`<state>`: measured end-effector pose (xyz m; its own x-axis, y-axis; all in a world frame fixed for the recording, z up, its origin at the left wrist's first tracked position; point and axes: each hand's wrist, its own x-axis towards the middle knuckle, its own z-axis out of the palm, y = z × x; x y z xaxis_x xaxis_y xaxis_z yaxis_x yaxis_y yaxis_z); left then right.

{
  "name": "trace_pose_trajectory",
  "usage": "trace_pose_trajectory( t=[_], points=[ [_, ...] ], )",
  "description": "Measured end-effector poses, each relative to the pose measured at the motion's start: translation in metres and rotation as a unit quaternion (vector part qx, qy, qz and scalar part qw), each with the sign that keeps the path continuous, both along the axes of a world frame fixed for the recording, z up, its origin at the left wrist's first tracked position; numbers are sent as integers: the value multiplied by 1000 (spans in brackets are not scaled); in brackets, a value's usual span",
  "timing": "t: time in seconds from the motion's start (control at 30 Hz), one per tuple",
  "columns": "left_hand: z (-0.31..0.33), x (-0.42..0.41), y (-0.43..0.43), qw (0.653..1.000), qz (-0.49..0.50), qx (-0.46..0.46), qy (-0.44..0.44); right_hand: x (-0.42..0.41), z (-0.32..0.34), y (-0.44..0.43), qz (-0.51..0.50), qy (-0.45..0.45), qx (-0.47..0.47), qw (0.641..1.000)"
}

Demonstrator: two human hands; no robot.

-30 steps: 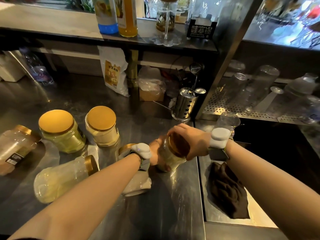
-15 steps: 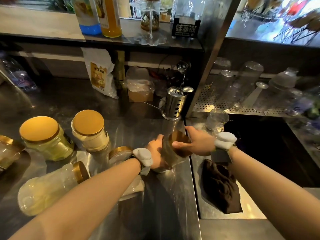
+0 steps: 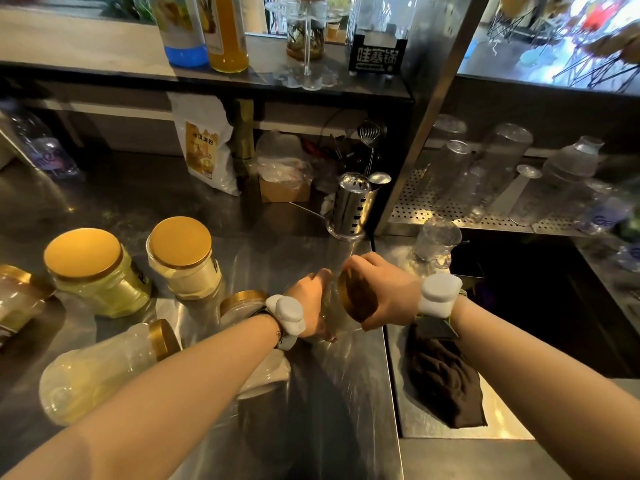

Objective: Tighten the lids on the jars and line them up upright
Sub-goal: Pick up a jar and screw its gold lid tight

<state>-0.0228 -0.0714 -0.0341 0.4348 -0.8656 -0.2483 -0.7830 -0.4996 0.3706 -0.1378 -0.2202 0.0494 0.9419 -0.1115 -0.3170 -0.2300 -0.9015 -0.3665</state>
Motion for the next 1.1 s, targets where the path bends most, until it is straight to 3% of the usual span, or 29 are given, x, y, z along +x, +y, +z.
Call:
trace_pose_trajectory(
  t=[0.1,0.23,0.5,0.63,0.73,0.9,1.0,1.1],
  points=[
    [1,2,1,1000,4,-15,17,-4,2,1,33,-15,-17,999],
    [7,-3,0,991,87,-46,86,-11,3,7,82,-50,-71,993],
    [8,-2,4,986,95,-65,121,-10,0,6,156,-73,-116,978],
    [8,-1,3,991,86,-54,88,-9,1,1,108,-60,-76,989],
    [8,-4,3,994,72,-51,60,-10,2,-2,17,-18,-11,1000],
    [10,-5,3,995,59,-67,54,-8,-1,3,-100,61,-24,993],
    [10,-6,4,996,60,-55,45,-10,4,2,-62,51,4,997],
    [8,-5,4,994,81,-46,48,-14,12,2,32,3,-52,998]
  ],
)
